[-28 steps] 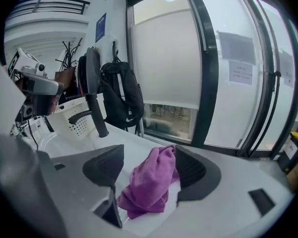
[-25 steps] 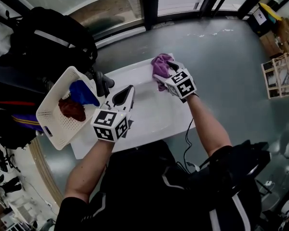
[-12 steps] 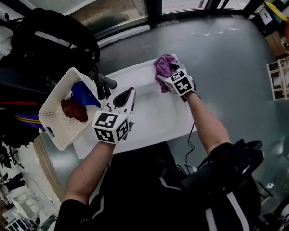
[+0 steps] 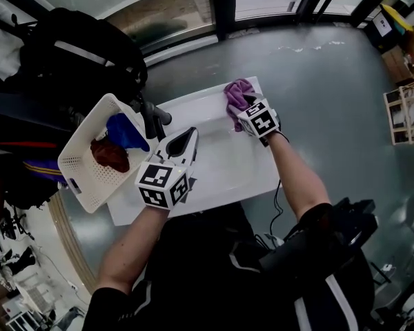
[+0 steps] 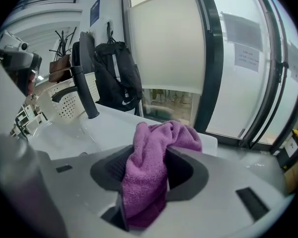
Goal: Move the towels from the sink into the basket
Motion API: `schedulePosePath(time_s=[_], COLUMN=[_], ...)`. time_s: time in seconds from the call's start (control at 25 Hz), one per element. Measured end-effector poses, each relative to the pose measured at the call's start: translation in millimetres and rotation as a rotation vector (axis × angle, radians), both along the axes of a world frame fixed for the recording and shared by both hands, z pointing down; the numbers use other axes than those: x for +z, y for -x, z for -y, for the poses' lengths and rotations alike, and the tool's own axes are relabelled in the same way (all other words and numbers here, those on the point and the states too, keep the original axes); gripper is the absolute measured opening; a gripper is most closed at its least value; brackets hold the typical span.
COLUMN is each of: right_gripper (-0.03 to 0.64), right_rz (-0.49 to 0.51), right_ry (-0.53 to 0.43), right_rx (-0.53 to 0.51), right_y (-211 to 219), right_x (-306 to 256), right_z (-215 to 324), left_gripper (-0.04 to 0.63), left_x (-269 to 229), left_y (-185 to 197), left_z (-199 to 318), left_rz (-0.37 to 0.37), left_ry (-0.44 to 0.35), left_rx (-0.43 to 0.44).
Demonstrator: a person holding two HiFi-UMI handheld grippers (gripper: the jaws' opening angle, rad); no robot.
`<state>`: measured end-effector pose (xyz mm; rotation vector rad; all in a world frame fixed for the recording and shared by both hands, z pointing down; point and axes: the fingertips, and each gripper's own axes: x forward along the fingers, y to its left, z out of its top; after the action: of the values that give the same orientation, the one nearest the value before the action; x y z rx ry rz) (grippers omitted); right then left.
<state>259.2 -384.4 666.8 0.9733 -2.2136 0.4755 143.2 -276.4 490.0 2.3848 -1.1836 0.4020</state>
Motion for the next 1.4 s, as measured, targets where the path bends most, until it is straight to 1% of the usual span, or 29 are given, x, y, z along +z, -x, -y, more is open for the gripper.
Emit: schedulePosePath(time_s=[0.2,0.28,0.4,0.56,0.72,0.84,1.0,1.12,1.28,1.4], right_gripper=[0.156,0.148,0.146,0.144,0.144,0.144,0.144,0.144,0.144,0.144], right_rz=[-0.038,-0.035,-0.001,0.022,0.096,0.137,0.153,0.189,0.220,0.257], right_ry=[-0.021,-0.030,-0.049,-0.093,-0.118,-0.162,-0.238,-0.285,-0.344,-0.367], right_rx=[0.010,0.024,0.040,0.052,0.092,0.109,0.102,0.087,0.029,-0.017], right_y=[1,2,10,26,46,60,79,99,130,156], right_x=[-3,-11,-27,-51,-86,-119,-165,-197,-235,-261], right_z=[-3,-5,-10,-22,-42,-56,-73,-83,-100,-112], left_gripper=[0.006,0.006,0.006,0.006,0.006,0.006,0.006,0.006,0.006,0.006], left_x=[-11,-16,-25,-40,-58,-72,-88,-98,-111,-121], left_y=[11,17,22,33,51,68,89,109,136,159], left_z=[-6,-10,-19,-31,-47,-57,-70,-77,-87,-94], left_rz=[-0.014,-0.020,-0.025,-0.043,-0.075,-0.089,-0.068,-0.075,-0.084,-0.088], left_ry=[-0.035,-0.048,-0.065,-0.107,-0.133,-0.163,-0.217,-0.237,-0.263,-0.277], left_rx=[-0.018,-0.024,-0.009,0.012,0.045,0.043,0.036,0.005,-0.042,-0.084])
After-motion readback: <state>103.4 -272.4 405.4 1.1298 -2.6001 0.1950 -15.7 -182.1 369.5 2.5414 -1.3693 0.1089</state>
